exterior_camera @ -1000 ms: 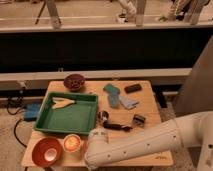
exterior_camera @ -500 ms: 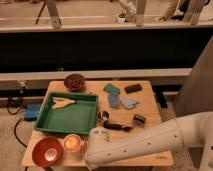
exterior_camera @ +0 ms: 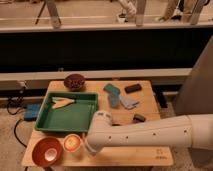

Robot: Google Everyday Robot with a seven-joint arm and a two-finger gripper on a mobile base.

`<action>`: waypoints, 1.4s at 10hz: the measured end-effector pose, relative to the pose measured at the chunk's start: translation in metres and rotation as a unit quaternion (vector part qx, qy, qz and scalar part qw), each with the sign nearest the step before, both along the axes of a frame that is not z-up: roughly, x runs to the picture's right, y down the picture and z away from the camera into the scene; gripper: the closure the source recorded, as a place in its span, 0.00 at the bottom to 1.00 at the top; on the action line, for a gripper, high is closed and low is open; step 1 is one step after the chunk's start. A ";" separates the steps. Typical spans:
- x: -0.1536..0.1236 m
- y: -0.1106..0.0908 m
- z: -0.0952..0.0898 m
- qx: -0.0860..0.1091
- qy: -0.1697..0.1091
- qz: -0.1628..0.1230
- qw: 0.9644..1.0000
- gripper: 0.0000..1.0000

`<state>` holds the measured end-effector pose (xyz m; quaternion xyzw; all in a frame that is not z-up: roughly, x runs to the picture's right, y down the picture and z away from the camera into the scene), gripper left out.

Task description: Place pepper in red bowl

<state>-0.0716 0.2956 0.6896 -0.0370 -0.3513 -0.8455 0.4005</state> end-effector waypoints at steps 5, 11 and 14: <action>0.036 -0.032 -0.022 0.031 0.026 0.018 0.999 0.99; 0.056 -0.068 -0.057 0.067 -0.008 0.043 0.997 0.99; 0.033 -0.073 -0.066 0.070 -0.057 0.038 0.995 0.99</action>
